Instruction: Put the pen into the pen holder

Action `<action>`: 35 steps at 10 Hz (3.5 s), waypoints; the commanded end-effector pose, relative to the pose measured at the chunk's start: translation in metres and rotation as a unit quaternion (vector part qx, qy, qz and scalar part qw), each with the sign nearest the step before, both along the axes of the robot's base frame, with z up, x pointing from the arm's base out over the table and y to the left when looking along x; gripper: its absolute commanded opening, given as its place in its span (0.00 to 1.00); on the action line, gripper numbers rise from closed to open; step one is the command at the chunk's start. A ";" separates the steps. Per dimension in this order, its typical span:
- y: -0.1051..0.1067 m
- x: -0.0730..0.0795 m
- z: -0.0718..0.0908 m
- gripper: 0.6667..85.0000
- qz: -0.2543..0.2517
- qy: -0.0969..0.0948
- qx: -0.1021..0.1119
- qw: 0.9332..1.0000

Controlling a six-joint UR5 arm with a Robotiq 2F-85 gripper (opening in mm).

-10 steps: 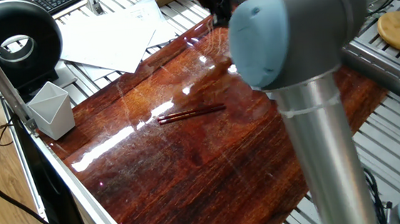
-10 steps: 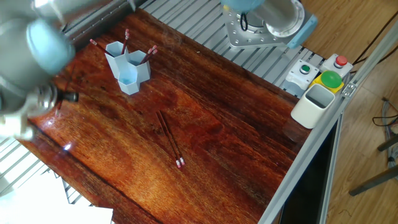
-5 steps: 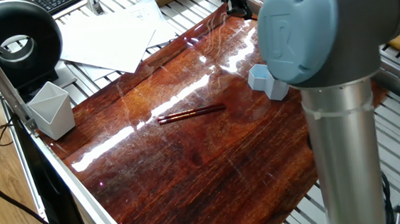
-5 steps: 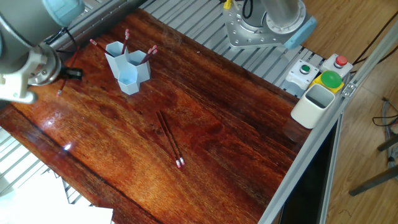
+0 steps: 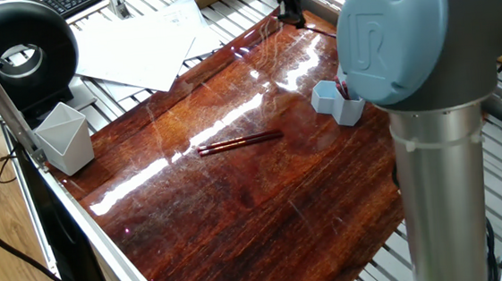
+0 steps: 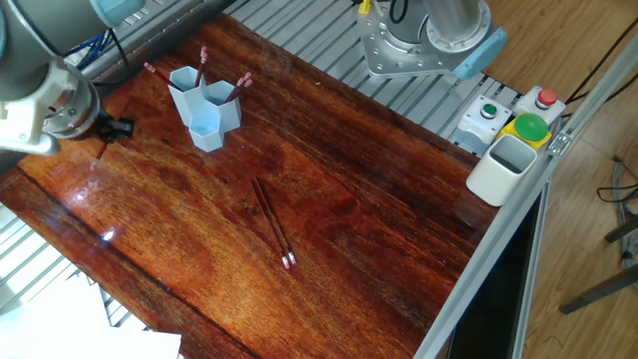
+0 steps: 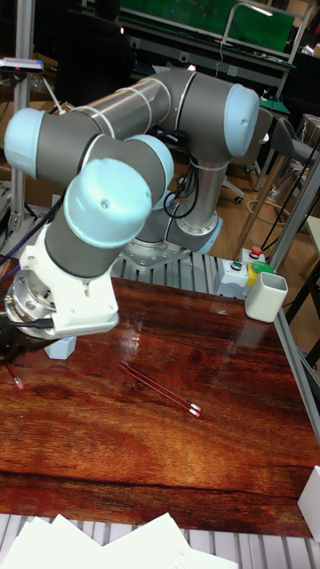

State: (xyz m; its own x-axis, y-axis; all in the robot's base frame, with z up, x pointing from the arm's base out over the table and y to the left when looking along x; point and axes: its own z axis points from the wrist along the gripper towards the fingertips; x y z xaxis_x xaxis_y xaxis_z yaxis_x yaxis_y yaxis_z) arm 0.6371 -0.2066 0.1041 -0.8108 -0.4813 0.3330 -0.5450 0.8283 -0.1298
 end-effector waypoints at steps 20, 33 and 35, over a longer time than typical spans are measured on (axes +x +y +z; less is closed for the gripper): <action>0.050 -0.058 0.183 0.00 -0.055 -0.087 0.093 0.990; 0.046 -0.093 0.232 0.00 0.012 -0.257 0.313 0.914; 0.047 -0.091 0.232 0.00 0.021 -0.269 0.326 0.906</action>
